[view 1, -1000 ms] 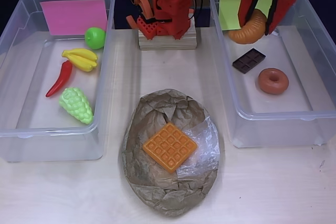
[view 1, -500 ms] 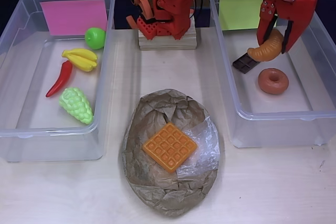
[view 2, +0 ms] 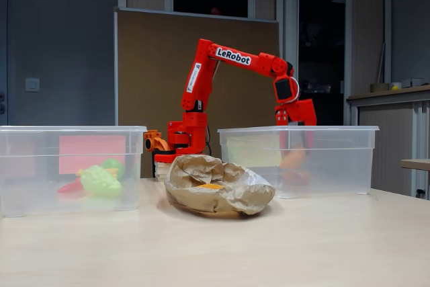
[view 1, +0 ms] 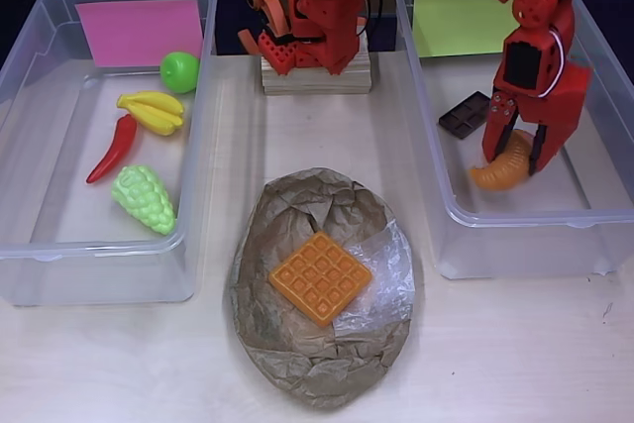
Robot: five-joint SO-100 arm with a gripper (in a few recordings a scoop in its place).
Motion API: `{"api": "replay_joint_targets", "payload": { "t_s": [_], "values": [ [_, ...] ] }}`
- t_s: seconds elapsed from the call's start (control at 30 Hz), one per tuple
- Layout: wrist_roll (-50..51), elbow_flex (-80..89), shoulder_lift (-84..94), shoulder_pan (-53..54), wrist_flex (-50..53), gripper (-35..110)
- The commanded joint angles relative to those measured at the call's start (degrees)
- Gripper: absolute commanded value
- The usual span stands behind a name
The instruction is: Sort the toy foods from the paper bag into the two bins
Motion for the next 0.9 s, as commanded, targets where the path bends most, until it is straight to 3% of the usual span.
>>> {"api": "replay_joint_targets", "payload": {
  "t_s": [0.0, 0.47, 0.87],
  "values": [
    [-1.5, -0.9, -0.9, 0.6, -2.1, 0],
    [-6.6, -6.1, -8.4, -0.6, -4.0, 4],
    [-7.6, -8.0, -10.2, -1.5, -3.6, 21]
  ]
}}
